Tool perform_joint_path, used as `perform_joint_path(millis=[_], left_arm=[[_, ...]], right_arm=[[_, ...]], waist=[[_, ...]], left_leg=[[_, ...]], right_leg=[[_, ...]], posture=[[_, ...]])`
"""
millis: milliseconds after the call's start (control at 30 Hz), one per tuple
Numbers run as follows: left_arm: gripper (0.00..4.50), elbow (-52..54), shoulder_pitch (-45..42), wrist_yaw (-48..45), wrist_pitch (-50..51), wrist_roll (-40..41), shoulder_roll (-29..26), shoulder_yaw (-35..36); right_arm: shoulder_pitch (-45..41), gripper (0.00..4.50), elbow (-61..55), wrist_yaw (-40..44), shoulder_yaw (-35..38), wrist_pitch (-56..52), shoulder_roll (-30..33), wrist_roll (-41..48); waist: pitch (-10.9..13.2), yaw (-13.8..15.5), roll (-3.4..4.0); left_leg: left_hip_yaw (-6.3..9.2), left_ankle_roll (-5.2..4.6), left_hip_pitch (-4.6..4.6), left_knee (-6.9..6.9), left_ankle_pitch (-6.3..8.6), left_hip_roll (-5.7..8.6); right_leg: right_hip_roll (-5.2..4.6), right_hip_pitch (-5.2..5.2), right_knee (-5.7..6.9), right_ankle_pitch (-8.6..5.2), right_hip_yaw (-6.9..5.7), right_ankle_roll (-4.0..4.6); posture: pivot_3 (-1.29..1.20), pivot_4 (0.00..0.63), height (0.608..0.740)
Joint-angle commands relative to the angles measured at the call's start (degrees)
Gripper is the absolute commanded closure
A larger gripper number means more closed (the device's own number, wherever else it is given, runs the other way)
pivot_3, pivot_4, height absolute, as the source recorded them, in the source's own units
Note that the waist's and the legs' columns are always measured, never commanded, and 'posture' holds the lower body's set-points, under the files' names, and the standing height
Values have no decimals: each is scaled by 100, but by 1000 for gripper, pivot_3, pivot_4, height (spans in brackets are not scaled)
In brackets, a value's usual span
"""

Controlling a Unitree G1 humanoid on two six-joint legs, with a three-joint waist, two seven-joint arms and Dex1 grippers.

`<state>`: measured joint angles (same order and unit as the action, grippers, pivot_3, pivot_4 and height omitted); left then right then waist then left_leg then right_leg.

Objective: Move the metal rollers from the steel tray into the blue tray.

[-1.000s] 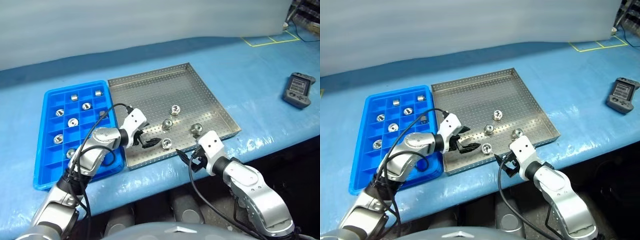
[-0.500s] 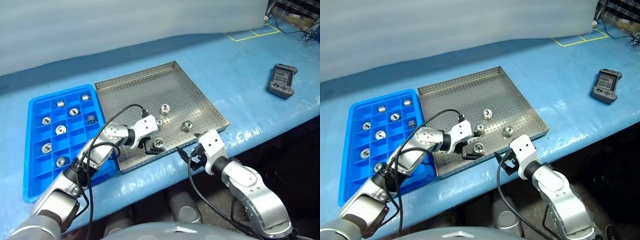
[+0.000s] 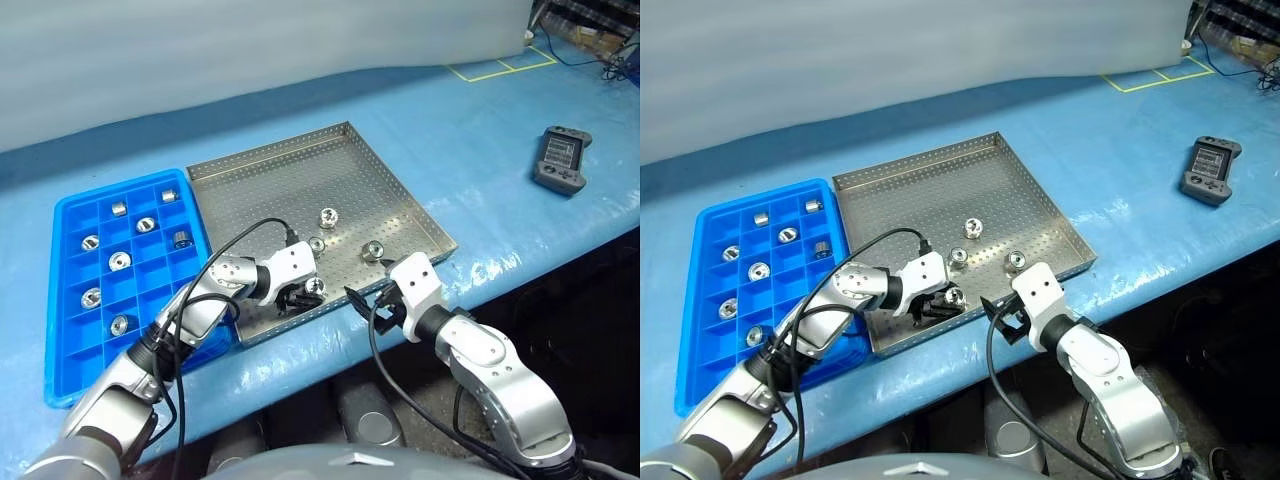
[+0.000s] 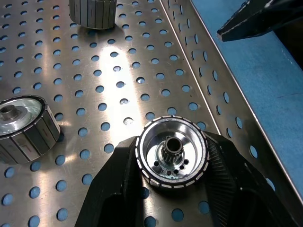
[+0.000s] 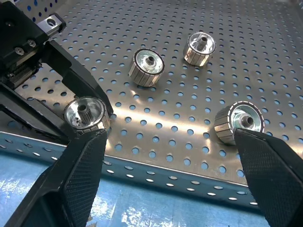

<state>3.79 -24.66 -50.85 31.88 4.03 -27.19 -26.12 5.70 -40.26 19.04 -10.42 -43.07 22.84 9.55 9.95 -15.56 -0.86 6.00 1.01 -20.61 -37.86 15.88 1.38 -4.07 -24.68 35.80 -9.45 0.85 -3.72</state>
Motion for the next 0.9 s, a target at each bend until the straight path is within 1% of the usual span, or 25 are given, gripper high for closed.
perform_joint_path(millis=[33,133,233,333,400,467,600,667,800,833,900], left_arm=[[2800,673,215,833,249,241,281,998],[2800,1155,531,1644,571,154,461,1659],[2800,1871,883,2327,944,278,718,2452],[2800,2603,1185,2994,1392,274,938,3278],[2800,3065,1405,3331,1734,239,968,3765],[2800,3407,1607,3499,1967,228,923,4005],[2800,4360,2413,3828,2596,224,994,4610],[2800,4705,2815,4006,2806,216,1163,4725],[2800,5125,3447,4338,3071,221,1651,4934],[2800,5175,3596,4404,3077,208,1752,4959],[2800,5224,3794,4513,3064,195,1911,5009]], right_arm=[[-210,0,-50,89,-123,88,-86,84],[-413,0,-1,212,-273,103,-151,137],[-652,0,99,324,-404,104,-198,188],[-935,0,275,520,-581,150,-203,232],[-1126,0,416,693,-709,206,-184,259],[-1250,0,524,813,-776,259,-173,283],[-1711,0,936,1251,-1068,486,-206,327],[-1987,0,1199,1485,-1267,650,-275,317],[-2348,0,1596,1766,-1513,932,-419,268],[-2406,0,1666,1811,-1549,981,-463,269],[-2478,0,1762,1882,-1596,1051,-525,273]], waist=[[1,18,0],[1,76,0],[1,163,0],[2,345,-1],[3,483,-1],[3,642,-1],[4,986,-4],[5,1182,-7],[6,1466,-13],[5,1513,-15],[5,1572,-15]], left_leg=[[1,0,-1,0,0,-1],[2,0,-1,-1,0,-1],[3,0,2,2,0,-2],[5,0,0,2,0,-1],[6,1,0,0,0,-1],[6,1,2,1,0,-1],[8,1,2,2,0,0],[8,2,2,1,0,0],[23,4,3,-2,-1,1],[29,6,2,-3,-2,1],[33,7,2,-4,-3,1]], right_leg=[[0,-1,0,4,0,-7],[0,-2,1,14,0,-24],[2,-2,1,15,-1,-24],[2,-4,2,16,-1,-25],[2,-4,2,16,-3,-25],[3,-4,2,16,-4,-25],[3,-2,0,16,-5,-23],[3,-2,-1,16,-6,-22],[2,6,-1,11,-20,-14],[2,7,-1,0,-26,6],[1,10,0,-4,-29,12]], posture=[[-273,150,740],[-238,150,740],[-189,150,740],[-133,150,740],[-84,150,740],[-38,150,740],[40,150,740],[77,150,740],[121,150,740],[133,150,740],[151,150,740]])
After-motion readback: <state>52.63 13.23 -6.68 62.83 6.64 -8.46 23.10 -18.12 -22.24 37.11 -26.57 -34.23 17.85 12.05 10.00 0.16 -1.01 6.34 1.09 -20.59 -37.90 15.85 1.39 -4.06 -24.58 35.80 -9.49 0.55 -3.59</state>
